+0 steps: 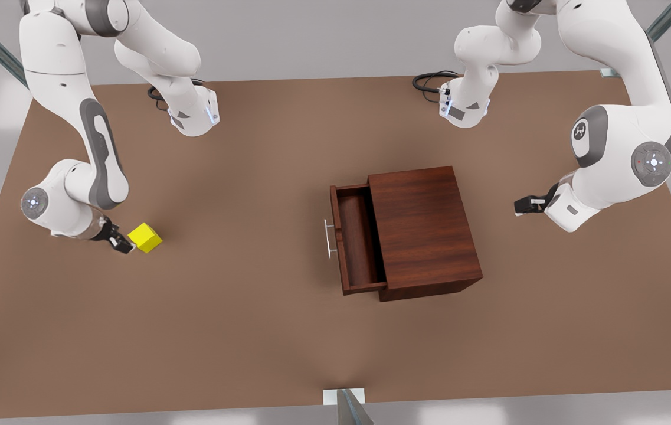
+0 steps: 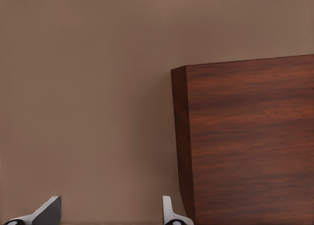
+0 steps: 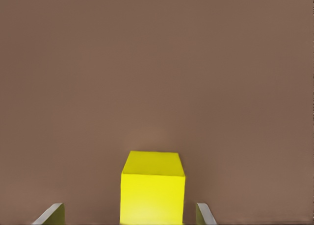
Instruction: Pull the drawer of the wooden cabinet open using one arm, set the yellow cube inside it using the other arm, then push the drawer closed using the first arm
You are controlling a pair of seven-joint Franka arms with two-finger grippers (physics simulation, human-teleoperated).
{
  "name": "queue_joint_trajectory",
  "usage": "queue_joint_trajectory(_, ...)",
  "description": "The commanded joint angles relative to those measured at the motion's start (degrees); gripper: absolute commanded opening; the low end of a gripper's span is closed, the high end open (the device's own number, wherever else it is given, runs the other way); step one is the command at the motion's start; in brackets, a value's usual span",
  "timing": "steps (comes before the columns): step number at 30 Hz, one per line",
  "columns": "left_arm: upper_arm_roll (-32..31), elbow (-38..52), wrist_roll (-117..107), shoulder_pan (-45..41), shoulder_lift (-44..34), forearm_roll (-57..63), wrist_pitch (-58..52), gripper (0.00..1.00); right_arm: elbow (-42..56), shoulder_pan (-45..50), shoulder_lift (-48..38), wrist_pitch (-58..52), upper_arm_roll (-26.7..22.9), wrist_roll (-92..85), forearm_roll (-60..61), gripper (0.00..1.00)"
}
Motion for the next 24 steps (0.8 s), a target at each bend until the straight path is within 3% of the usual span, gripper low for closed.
queue_joint_trajectory(1,0.0,0.2,5.2,-0.1,0.0,0.0,0.4,1.0,-0.7,0.0,-0.1,1.0,0.0,3.3,0.1,1.0)
queue_joint_trajectory(24,-0.3,1.1,2.1,-1.0,0.3,0.4,-0.1,1.0,-3.0,0.8,7.9,9.2,0.5,3.0,-0.5,1.0)
